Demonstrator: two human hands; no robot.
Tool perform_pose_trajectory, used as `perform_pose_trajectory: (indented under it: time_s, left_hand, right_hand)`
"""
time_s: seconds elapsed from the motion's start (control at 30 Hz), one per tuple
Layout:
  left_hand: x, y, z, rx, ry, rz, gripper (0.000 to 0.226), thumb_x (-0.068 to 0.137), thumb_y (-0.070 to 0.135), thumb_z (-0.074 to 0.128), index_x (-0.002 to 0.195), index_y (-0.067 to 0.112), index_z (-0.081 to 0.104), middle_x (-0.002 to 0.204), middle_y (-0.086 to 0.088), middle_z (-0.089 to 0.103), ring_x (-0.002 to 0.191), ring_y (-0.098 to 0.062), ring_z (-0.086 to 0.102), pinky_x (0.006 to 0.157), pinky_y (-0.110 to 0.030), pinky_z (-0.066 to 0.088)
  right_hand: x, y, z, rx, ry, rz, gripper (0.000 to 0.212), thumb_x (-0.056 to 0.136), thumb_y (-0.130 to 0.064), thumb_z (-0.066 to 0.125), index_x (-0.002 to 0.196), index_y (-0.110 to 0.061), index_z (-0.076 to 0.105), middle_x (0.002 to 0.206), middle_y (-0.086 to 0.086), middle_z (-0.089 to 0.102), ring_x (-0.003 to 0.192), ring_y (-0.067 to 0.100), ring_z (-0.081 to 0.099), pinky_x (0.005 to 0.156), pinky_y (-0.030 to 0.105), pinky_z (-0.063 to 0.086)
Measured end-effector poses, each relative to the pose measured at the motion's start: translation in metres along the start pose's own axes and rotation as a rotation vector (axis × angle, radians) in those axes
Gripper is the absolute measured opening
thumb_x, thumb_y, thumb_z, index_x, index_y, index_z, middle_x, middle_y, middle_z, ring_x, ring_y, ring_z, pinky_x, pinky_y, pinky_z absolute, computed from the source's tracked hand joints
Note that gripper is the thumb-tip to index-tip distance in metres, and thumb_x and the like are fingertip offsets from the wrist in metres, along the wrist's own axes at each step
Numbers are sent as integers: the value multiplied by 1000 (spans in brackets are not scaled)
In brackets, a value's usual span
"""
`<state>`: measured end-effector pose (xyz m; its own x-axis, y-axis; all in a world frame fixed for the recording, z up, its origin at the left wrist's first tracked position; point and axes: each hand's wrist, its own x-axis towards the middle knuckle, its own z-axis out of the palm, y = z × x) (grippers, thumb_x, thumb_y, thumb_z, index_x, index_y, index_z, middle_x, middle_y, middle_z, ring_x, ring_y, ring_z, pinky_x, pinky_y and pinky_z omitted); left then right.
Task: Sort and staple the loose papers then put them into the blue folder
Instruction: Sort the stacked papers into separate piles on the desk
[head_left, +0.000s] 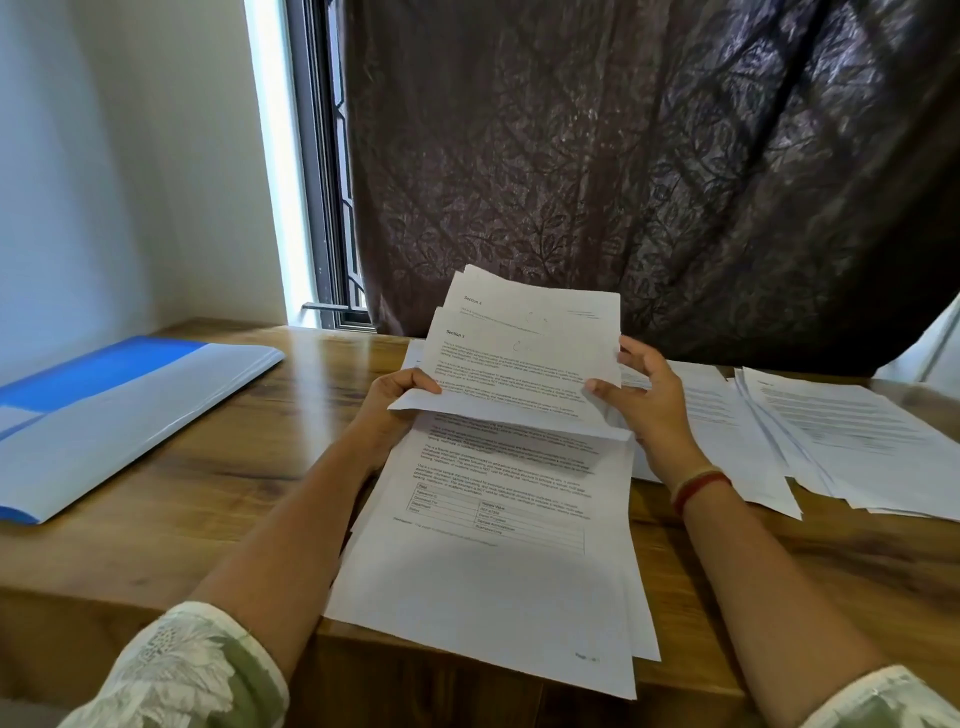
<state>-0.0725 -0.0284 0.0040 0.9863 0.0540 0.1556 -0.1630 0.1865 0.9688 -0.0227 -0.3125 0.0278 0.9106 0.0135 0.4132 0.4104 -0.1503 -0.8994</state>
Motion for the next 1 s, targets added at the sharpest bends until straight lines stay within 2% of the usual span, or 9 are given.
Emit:
perform_pose_trajectory:
  time_s: [0.1, 0.17, 0.3, 0.4, 0.57, 0.73, 0.8, 0.9, 1.0]
  left_hand:
    - [-2, 1, 0, -50, -49, -2, 81, 57, 27, 78, 125, -5, 48, 138, -22, 53, 118, -45, 53, 75, -38, 55]
    - [-3, 3, 1, -70, -52, -6, 68, 59, 23, 75, 117, -2, 51, 137, -22, 53, 113, -40, 55, 72, -36, 56]
    - [-6, 3, 3, -62, -63, -23, 42, 67, 16, 71, 103, 2, 55, 135, -20, 56, 112, -39, 55, 71, -36, 56]
    - [-8, 2, 5, -35, -26, 21, 11, 79, 6, 65, 89, 7, 63, 130, -20, 59, 107, -39, 57, 69, -34, 57]
    - [-6, 1, 7, 107, 96, 43, 5, 90, -2, 58, 88, 2, 60, 125, -21, 62, 103, -39, 60, 74, -35, 56]
    - [-6, 0, 6, 162, 130, 58, 15, 87, -7, 62, 78, 6, 60, 101, -16, 66, 89, -35, 63, 66, -33, 58]
    - [-6, 0, 3, 129, 145, 32, 15, 85, -10, 62, 96, 1, 61, 100, -17, 68, 90, -37, 66, 68, -37, 60]
    - [-3, -2, -2, 24, 104, 62, 55, 78, -18, 64, 123, 8, 46, 111, -17, 69, 98, -38, 68, 79, -54, 58]
    - [0, -3, -7, 43, 95, 67, 65, 72, -16, 68, 131, 4, 50, 116, -20, 67, 99, -38, 68, 75, -47, 58]
  right_hand:
    - [2, 0, -1, 30, 56, 12, 58, 80, -17, 78, 128, -26, 47, 117, -2, 55, 106, 15, 53, 81, 21, 48]
    - [2, 1, -3, 65, 82, 19, 58, 79, -17, 78, 127, -27, 46, 110, 1, 57, 99, 16, 56, 73, 18, 47]
    - [0, 1, 2, 24, 43, -3, 55, 78, -20, 79, 120, -29, 45, 110, 0, 61, 95, 16, 60, 74, 20, 50]
    - [-4, 1, 4, -54, 78, -88, 47, 78, -19, 79, 113, -27, 50, 91, 1, 66, 84, 16, 64, 72, 21, 50]
    - [-9, 2, 6, -140, 104, -241, 14, 90, -25, 66, 90, -24, 52, 83, -4, 64, 78, 14, 63, 71, 26, 50]
    - [-11, -4, 7, -28, 52, -222, 10, 95, -30, 59, 86, -24, 58, 92, -6, 68, 88, 17, 66, 76, 30, 54]
    - [-12, -12, 5, 97, -102, -141, 17, 93, -36, 59, 104, -26, 67, 104, -8, 71, 98, 14, 67, 80, 28, 55]
    - [-18, -27, 2, 293, -363, 39, 23, 95, -34, 51, 108, -23, 67, 97, -10, 74, 87, 9, 70, 69, 20, 55]
    - [-18, -29, -2, 376, -503, 129, 32, 99, -28, 49, 127, -19, 62, 118, -4, 69, 104, 16, 67, 74, 22, 54]
